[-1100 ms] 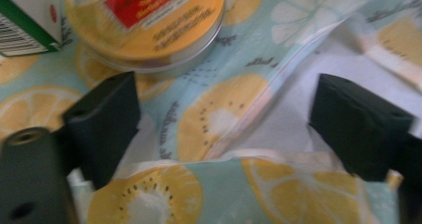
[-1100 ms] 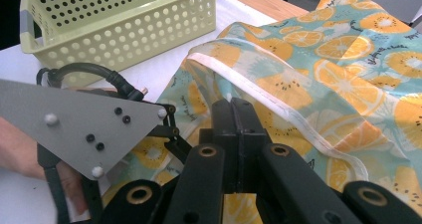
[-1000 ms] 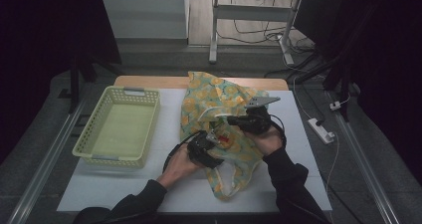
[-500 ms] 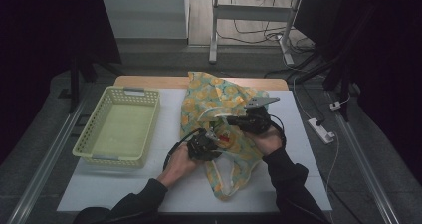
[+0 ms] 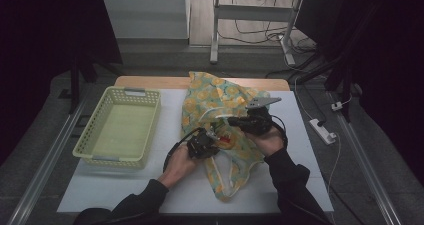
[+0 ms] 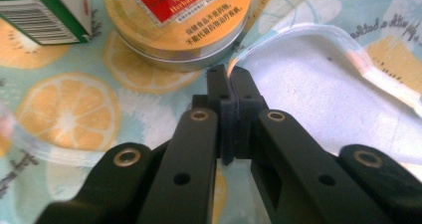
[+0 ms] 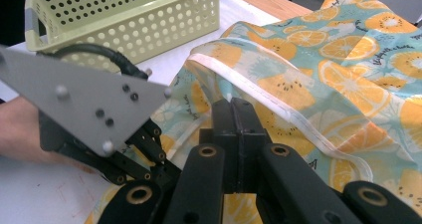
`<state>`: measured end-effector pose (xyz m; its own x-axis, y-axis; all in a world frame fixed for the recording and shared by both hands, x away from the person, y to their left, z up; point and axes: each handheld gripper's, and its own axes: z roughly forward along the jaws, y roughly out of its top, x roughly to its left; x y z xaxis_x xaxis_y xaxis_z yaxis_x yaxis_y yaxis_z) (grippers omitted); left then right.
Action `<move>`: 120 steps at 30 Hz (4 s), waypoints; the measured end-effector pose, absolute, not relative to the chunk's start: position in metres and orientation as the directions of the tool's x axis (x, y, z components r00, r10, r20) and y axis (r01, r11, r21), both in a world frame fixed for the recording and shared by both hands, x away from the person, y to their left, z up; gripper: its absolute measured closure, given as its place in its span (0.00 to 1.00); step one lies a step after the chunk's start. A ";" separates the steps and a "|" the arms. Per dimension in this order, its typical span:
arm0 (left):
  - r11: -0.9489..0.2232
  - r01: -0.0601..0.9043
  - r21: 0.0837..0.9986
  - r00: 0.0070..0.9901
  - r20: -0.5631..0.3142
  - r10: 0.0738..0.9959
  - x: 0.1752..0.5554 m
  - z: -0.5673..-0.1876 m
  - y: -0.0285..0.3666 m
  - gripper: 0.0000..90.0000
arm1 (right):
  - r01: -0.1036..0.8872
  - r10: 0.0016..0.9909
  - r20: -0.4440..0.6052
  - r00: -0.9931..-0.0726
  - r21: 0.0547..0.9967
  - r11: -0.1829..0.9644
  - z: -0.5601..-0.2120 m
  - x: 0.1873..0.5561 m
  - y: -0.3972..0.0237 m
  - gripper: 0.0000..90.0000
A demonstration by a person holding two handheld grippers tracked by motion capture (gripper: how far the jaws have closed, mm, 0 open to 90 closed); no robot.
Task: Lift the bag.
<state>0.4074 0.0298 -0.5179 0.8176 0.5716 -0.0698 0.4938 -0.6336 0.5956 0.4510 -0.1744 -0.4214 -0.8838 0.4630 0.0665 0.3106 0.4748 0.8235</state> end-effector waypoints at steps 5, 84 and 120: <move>-0.615 0.511 0.601 0.806 -0.084 0.587 0.407 -0.508 0.035 0.99 | 0.308 0.460 0.067 -0.885 0.827 0.471 -0.421 0.450 -0.175 1.00; -0.364 0.428 0.827 0.806 -0.168 0.567 0.413 -0.271 0.116 0.99 | 0.135 0.342 -0.031 -0.939 0.882 0.452 -0.287 0.419 -0.147 1.00; -0.356 0.388 0.850 0.789 -0.106 0.606 0.431 -0.267 0.113 0.99 | 0.139 0.398 -0.072 -0.915 0.869 0.476 -0.274 0.430 -0.147 1.00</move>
<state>0.4313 0.1133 -0.2672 0.7885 0.6058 -0.1060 0.3878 -0.3561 0.8502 0.4300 -0.1468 -0.2744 -0.9145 0.3981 -0.0715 0.1392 0.4757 0.8685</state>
